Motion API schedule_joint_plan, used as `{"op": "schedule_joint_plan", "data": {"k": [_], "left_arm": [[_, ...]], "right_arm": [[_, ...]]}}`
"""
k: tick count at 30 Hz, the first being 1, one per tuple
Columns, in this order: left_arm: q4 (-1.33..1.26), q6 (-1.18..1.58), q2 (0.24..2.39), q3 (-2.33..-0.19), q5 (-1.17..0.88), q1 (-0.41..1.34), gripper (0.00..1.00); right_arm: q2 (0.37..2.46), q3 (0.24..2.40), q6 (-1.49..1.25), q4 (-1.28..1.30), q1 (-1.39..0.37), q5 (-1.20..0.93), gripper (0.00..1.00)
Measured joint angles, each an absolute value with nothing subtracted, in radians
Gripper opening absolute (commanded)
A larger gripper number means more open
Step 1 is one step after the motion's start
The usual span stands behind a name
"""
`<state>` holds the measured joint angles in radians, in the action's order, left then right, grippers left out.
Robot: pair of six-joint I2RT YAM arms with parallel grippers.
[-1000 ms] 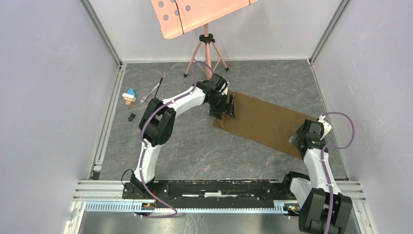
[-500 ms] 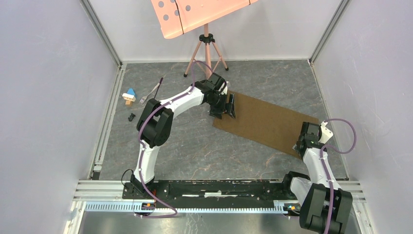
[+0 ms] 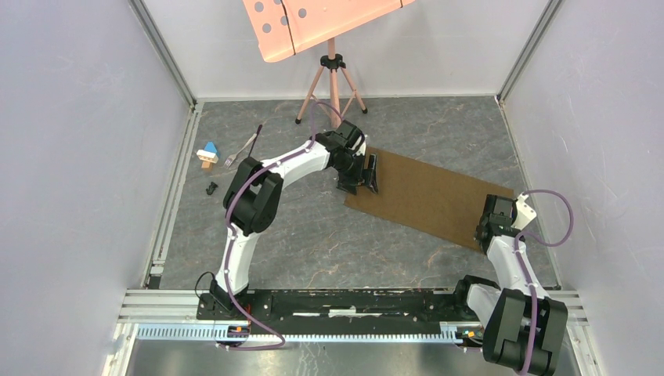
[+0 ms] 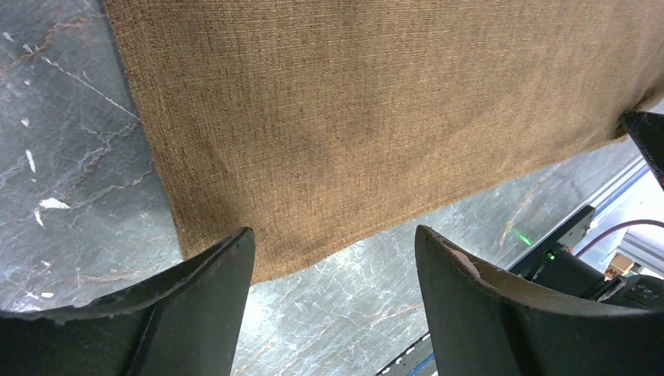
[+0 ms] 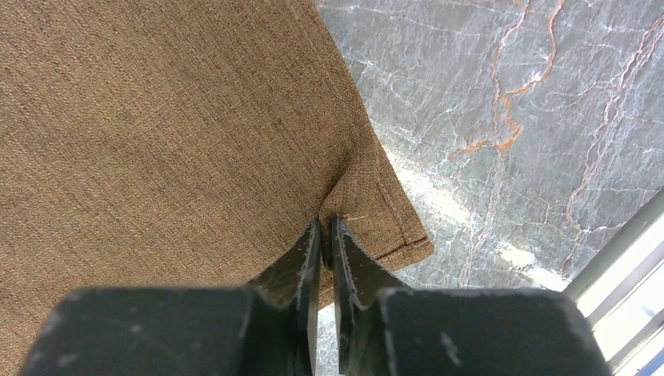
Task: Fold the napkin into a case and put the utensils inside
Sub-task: Smooth out the rectangle-folded napkin at the center of the board.
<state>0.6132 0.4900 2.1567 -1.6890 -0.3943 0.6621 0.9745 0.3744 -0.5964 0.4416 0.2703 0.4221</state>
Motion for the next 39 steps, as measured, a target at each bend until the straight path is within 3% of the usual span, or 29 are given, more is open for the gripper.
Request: {"op": "schedule_joint_plan", "data": {"k": [4,36,39], "left_arm": [[0.611,0.49,2.178,-1.689,-0.392,0.654,0.81],[0.543,0.506,2.186,-1.648,-0.402,0.627,0.81],[0.532,0.519,2.186,-1.642,-0.409,0.626,0.81]], "right_arm": [[0.961,0.374,-0.594,0.451,0.27,0.422,0.0],[0.848,0.431,-0.627,0.703,0.27,0.472,0.0],[0.845,0.441,-0.625,0.727,0.27,0.471,0.04]]}}
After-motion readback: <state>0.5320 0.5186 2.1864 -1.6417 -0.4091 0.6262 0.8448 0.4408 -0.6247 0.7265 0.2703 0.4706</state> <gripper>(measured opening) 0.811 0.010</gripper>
